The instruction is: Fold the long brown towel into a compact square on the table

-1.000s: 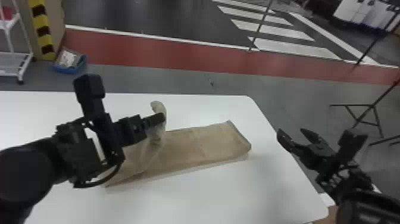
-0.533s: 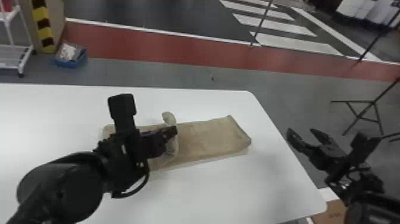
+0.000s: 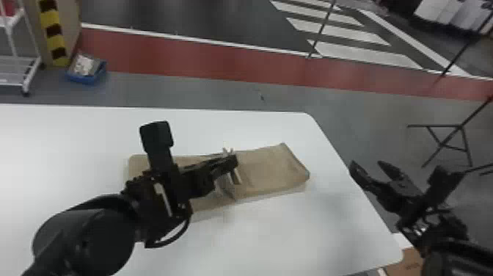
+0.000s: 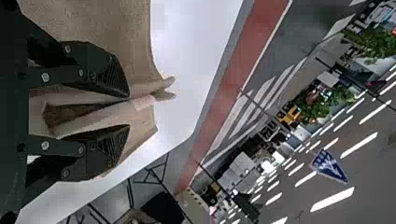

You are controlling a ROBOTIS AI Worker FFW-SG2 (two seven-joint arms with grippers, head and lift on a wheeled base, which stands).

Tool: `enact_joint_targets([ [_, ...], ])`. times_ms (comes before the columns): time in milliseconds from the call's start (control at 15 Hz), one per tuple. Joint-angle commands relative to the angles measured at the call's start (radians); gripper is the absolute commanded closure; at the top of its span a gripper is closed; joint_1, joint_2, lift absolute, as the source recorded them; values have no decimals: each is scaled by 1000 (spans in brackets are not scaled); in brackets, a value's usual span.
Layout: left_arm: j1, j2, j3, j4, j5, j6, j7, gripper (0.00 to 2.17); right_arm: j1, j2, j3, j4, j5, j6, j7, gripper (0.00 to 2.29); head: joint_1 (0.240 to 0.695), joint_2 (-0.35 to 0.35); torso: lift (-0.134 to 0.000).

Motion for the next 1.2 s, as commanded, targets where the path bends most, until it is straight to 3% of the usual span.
enact_joint_targets([
  [0,-13,-3,-11,16,16,25,-4,83,-5,13,41,-11,0,3,-9,60,690,-350,-128],
  [267,-2,-3,29,5,5,59,-13,147,-11,50,92,-63,12,43,-23,76,695,-350,-128],
  [400,40,-3,87,-45,-70,77,-13,144,-16,70,129,-116,15,135,-31,191,695,-350,-128],
  [467,49,15,107,-68,-113,80,-2,144,-16,76,144,-137,11,178,-39,218,695,-350,-128],
  [600,76,95,156,-101,-201,80,7,144,-36,78,218,-166,12,276,-39,279,695,-350,-128],
  [867,129,218,258,-203,-340,49,44,147,-84,98,316,-178,21,396,-39,279,695,-337,-128],
  [1000,159,262,337,-252,-351,31,47,151,-105,107,356,-177,49,433,-42,279,695,-217,-128],
  [1133,187,279,396,-289,-351,7,39,154,-131,111,383,-172,75,463,-42,289,695,-150,-128],
])
